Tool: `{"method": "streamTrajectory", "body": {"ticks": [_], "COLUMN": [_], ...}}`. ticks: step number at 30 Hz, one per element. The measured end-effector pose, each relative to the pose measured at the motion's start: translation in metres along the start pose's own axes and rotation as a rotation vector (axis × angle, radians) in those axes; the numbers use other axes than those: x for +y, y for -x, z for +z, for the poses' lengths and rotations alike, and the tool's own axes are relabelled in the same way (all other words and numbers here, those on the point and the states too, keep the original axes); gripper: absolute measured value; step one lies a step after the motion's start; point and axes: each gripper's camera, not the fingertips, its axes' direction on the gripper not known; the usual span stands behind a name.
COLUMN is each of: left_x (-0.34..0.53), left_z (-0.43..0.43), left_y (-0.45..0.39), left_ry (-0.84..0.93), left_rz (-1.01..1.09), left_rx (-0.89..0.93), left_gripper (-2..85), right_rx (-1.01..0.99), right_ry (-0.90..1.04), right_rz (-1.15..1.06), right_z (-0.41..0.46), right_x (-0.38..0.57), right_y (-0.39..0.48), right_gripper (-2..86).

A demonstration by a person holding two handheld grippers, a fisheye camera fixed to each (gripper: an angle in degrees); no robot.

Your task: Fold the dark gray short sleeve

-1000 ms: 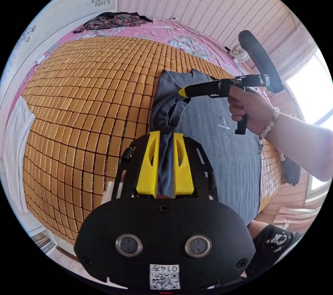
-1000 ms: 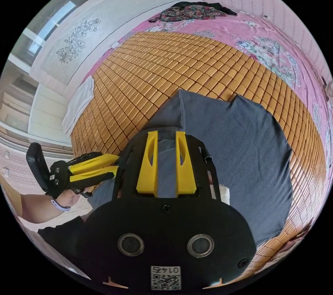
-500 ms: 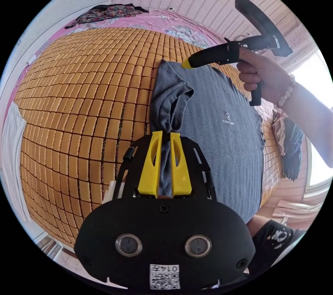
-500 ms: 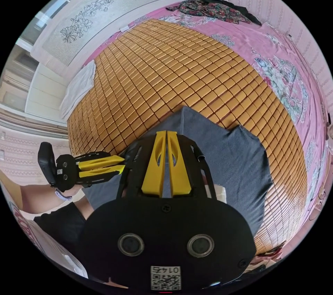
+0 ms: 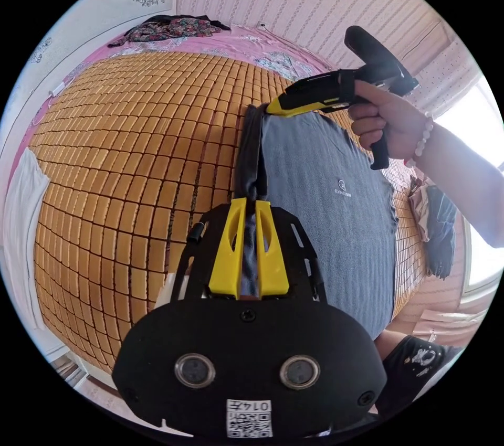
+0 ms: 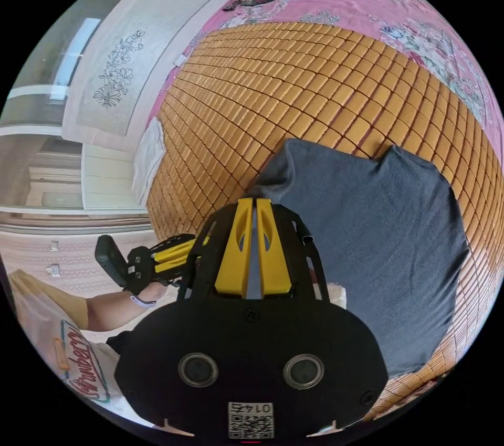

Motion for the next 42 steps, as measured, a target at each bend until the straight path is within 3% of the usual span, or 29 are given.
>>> {"method": "streamTrajectory", "body": {"ticks": [5,12,23,30,35,42], "left_x": [-0.003,-0.004,-0.025,-0.077,-0.108,-0.133], "left_z": [-0.002,0.046,0.073,0.112,0.161,0.232], "left_y": [-0.013,-0.035,-0.079,-0.159,-0.235,-0.344], "left_ry": [-0.09,0.081,0.204,0.213,0.267,0.329], "left_rz": [0.074,0.139,0.296,0.389,0.499,0.599], "left_rx": [0.037,0.164,0.39,0.499,0.533,0.481], "left_gripper": [3.9,5.4,4.0,4.4,4.7,4.9], "right_rx": [-0.057,0.135,0.232,0.393,0.343,0.339], "right_ry": [-0.077,0.018,-0.122,-0.12,-0.258,-0.352], "right_rz": [-0.079,0.129,0.251,0.511,0.712,0.817], "right_z": [-0.022,-0.019,-0.063,-0.118,-0.146,-0.153], "right_x": [0.01,0.078,0.222,0.367,0.443,0.496], "right_y": [0.005,-0.049,-0.042,-0.064,-0.092,-0.107], "right_gripper": [-0.3,0.6,2.2,3.1,4.8,7.4]}}
